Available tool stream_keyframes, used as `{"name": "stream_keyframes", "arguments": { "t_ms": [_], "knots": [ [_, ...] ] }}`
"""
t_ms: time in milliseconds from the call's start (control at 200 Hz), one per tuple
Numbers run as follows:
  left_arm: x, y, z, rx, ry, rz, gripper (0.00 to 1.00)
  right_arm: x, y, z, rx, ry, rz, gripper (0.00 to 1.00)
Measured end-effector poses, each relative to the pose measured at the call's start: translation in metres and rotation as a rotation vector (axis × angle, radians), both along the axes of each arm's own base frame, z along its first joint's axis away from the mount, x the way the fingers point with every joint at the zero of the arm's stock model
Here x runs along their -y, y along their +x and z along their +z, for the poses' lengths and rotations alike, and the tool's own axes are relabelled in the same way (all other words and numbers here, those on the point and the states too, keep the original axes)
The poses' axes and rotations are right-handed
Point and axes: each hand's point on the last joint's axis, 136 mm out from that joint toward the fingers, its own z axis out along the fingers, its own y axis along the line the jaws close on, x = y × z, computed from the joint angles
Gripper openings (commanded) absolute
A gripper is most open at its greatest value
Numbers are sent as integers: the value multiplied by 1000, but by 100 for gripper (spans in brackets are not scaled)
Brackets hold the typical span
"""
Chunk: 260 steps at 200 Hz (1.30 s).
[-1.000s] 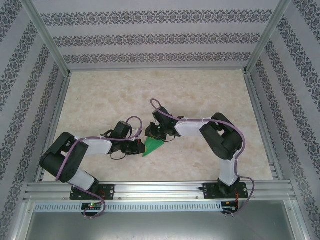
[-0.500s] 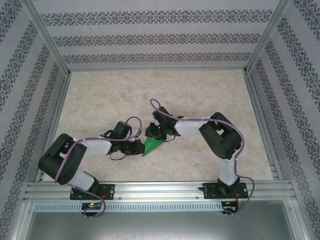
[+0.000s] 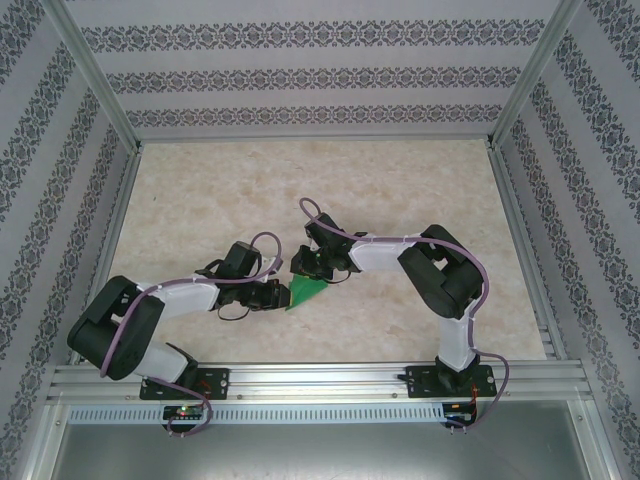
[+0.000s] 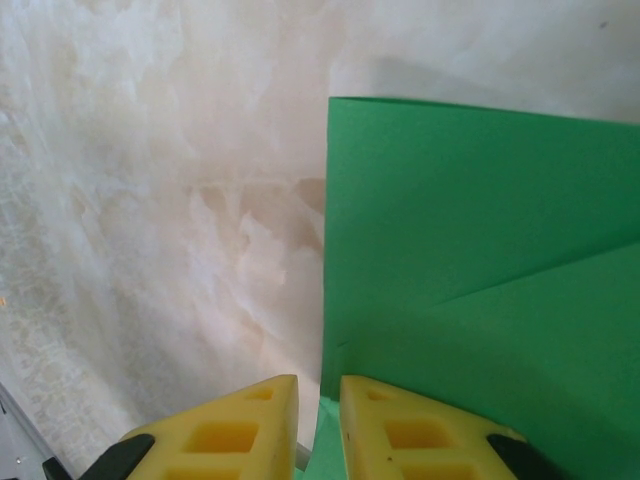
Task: Fold a paper plane with a square sheet of paper (pick it up from the middle)
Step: Fourth fold the wing at the center of the table.
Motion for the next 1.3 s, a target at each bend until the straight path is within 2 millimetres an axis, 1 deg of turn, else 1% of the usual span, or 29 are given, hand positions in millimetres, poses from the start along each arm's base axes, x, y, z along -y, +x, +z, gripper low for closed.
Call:
{"name": "stream_keyframes", "arguments": {
  "t_ms": [155,240,350,480,530,574,619,699,739,804,909,999,1129,1209,1299],
  "knots": [
    [0,0,2,10,-2,-6,9,0,0,0,3,-2,4,20],
    [0,0,2,12,-1,-9,3,0,0,0,3,-3,6,20],
    [0,-1,0,12,0,-17,1,0,0,0,5,-3,8,20],
    [-1,-5,-10,-13,18,-31,4,0,0,0,5,-4,8,20],
    [-2,-7,-15,-26,28,-35,9,0,-1,-1,3,-6,8,20],
    [-2,-8,-18,-33,33,-39,10,0,-2,-1,1,-6,10,20],
    [-1,-9,-18,-33,33,-45,12,0,-2,-1,1,-6,10,20],
    [0,-11,-17,-30,27,-58,19,0,-2,-1,1,-6,11,20],
    [1,-11,-15,-25,22,-62,22,0,-2,-1,1,-6,11,20],
    [1,-13,-10,-22,16,-64,28,0,-2,-1,1,-6,11,20],
    [1,-14,4,3,-1,-63,30,0,-2,-1,1,-6,11,20],
    [-1,-14,17,36,-6,-55,30,0,-2,-1,1,-6,11,19],
    [-5,-13,34,78,-12,-24,23,0,-2,-1,2,-5,11,19],
    [-7,-12,40,90,-13,-10,20,0,-2,-2,3,-5,11,19],
    [-7,-10,41,85,-8,-2,19,0,-2,-2,4,-3,12,19]
  ]
}}
